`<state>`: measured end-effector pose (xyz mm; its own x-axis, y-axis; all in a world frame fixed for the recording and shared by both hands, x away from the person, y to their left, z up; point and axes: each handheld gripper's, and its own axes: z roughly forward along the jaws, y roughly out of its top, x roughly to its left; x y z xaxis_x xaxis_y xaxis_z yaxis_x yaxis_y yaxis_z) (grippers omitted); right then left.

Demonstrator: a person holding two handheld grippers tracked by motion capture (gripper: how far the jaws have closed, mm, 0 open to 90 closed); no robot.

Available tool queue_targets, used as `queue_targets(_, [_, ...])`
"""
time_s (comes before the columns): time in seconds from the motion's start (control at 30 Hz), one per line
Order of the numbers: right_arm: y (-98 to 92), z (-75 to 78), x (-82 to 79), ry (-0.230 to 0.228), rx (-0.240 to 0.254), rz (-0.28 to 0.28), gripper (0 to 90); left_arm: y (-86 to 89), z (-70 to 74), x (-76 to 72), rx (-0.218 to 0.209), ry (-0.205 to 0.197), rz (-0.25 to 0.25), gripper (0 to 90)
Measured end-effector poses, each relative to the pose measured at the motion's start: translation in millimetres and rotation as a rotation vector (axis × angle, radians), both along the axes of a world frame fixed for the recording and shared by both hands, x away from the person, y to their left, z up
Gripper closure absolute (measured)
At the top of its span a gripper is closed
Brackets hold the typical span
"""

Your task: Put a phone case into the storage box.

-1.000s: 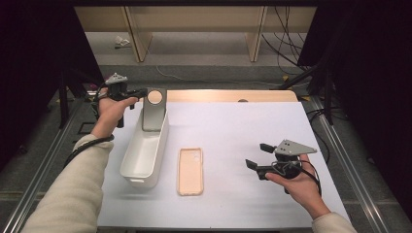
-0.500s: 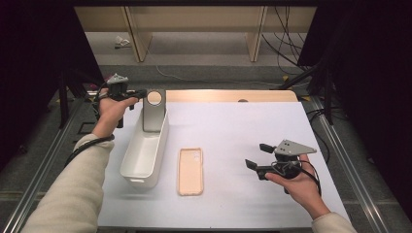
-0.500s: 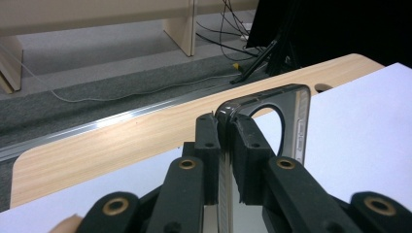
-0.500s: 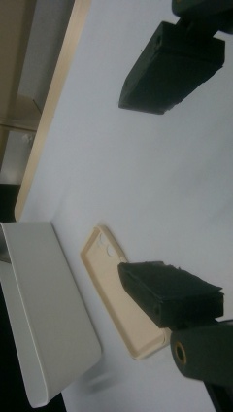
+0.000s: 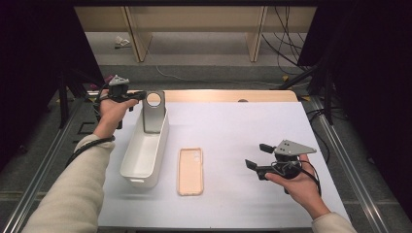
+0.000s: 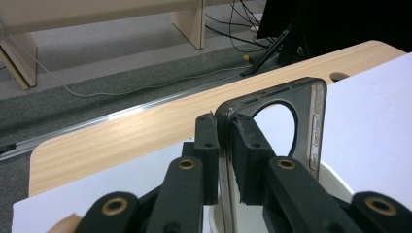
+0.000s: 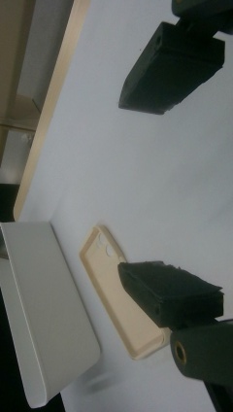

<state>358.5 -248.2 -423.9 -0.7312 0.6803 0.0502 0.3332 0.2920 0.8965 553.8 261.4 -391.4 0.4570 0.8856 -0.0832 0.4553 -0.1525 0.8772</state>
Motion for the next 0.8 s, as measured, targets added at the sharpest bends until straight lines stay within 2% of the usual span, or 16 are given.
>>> queue_targets(0.57, [0.4,-0.6,0.0,0.003,-0.002,0.002,20.4,-1.6,-1.4,0.6,0.031,0.006,0.014,78.8])
queue_targets(0.67, [0.3,-0.5,0.1,0.002,-0.001,0.002,20.4,-2.0,-1.0,0.1,0.039,0.009,0.018,75.8])
queue_targets(0.8, [0.2,-0.7,0.2,0.004,-0.002,0.002,20.3,-3.4,3.3,-2.0,0.050,0.017,0.030,62.7])
